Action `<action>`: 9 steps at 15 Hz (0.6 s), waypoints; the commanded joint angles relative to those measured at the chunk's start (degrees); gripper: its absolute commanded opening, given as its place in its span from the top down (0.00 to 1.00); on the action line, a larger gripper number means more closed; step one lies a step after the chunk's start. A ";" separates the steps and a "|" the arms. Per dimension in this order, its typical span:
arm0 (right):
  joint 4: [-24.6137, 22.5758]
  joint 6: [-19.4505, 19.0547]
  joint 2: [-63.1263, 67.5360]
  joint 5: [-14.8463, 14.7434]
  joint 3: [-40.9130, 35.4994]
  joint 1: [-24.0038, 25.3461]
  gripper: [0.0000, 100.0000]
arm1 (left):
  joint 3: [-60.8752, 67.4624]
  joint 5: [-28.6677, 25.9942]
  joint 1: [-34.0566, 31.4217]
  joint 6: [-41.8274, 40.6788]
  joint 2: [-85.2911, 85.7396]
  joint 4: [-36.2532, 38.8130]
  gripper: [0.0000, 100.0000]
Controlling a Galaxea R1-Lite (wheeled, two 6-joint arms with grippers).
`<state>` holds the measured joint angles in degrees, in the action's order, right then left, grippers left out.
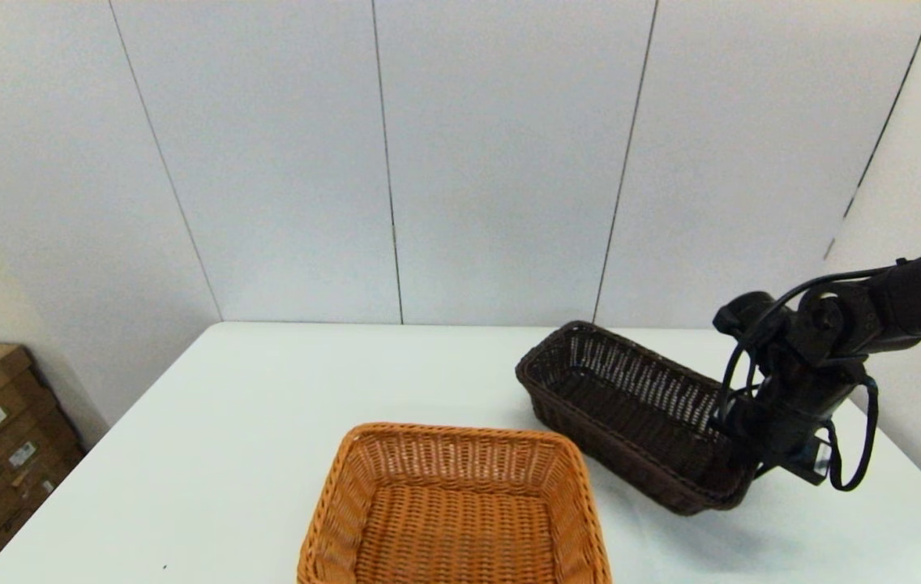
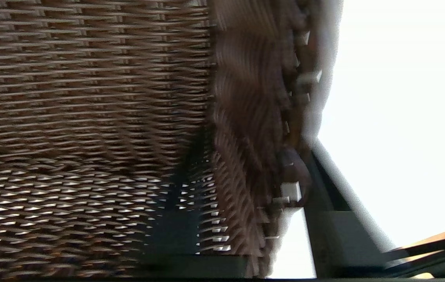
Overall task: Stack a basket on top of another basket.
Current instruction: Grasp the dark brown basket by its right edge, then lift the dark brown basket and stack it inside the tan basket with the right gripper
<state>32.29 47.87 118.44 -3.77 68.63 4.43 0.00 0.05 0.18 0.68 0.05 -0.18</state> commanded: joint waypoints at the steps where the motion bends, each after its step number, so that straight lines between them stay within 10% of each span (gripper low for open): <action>1: 0.31 0.29 -0.23 0.43 0.01 -0.03 1.00 | 0.00 0.04 -0.01 0.02 0.04 -0.08 0.00; 9: 0.40 1.61 -2.69 3.33 0.71 -2.58 1.00 | 0.00 0.04 -0.01 -0.07 0.04 0.01 0.00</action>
<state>32.55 48.53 117.36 -1.48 68.90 2.76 0.00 0.05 0.18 0.66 0.05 -0.18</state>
